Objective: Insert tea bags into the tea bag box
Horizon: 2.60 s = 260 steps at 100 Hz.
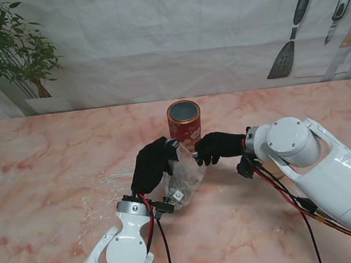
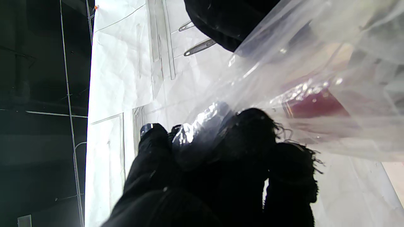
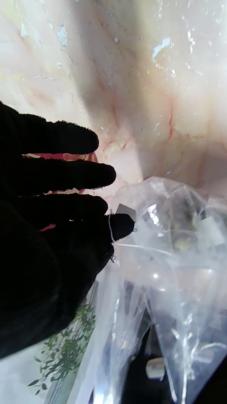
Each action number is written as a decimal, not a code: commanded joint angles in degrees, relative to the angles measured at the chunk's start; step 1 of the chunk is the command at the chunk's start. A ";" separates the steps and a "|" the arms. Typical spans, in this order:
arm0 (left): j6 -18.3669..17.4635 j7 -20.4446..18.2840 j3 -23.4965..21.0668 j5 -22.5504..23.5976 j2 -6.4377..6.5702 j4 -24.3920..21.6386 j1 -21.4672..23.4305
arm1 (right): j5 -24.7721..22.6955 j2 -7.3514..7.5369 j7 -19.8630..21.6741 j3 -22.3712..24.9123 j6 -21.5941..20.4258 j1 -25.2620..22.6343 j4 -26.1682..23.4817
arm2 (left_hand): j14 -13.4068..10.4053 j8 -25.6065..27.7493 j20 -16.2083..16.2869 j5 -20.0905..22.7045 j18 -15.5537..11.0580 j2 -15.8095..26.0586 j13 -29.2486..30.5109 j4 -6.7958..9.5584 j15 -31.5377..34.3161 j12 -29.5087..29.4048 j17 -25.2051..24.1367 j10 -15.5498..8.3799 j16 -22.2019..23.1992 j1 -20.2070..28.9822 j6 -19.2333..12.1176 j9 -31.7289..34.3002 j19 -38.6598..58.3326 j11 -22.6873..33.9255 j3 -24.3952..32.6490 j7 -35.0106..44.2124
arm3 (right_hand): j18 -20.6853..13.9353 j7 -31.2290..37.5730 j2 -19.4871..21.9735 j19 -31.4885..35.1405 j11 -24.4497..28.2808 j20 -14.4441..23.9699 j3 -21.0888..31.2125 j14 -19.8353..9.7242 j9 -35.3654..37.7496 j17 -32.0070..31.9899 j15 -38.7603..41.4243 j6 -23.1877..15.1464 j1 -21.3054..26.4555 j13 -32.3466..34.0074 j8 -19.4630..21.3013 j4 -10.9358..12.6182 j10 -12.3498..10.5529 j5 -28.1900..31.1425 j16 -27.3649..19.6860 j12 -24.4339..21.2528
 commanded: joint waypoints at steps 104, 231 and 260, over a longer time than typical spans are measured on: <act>-0.03 -0.38 -0.04 -0.35 -0.38 -0.01 -0.36 | 1.95 1.02 6.06 1.17 0.17 1.03 -0.99 | 0.46 0.65 0.60 0.00 -2.36 5.39 -0.37 2.55 -1.57 -0.52 -0.13 -2.97 0.17 4.44 -1.70 -0.29 0.90 0.33 2.63 2.97 | 1.70 -7.16 -21.66 -0.97 -3.30 -0.09 11.74 1.00 -1.50 1.47 -0.05 -1.15 -9.51 0.05 -13.41 -1.36 0.29 0.62 -3.13 -2.43; -7.22 -4.86 2.46 -5.54 0.10 -1.67 0.74 | -3.16 0.54 1.37 -4.18 5.13 2.38 -3.39 | 0.34 0.96 0.60 -0.15 -2.53 5.56 -0.34 2.51 -2.01 -0.65 -0.23 -3.23 -0.13 4.46 -1.86 -0.29 0.83 0.30 2.56 3.18 | 4.76 -4.67 -31.14 7.18 -0.59 -1.61 18.80 -0.37 5.85 11.52 4.35 -4.08 -21.73 12.26 -5.48 2.36 -0.75 7.94 -0.85 -3.07; -7.04 -4.55 3.19 -4.95 -0.22 0.64 -1.20 | -3.16 0.30 0.19 -3.63 2.85 0.24 -4.62 | 0.21 0.96 0.48 -0.16 -2.97 5.60 -0.84 2.54 -3.62 -0.80 -0.66 -3.59 -0.86 4.11 -2.34 -0.47 0.43 0.03 2.55 3.13 | 5.61 -0.76 -35.41 5.33 -1.05 -3.10 21.30 0.37 5.57 10.89 3.72 -5.57 -14.03 11.12 -15.86 -4.87 -0.63 7.15 -1.73 -3.39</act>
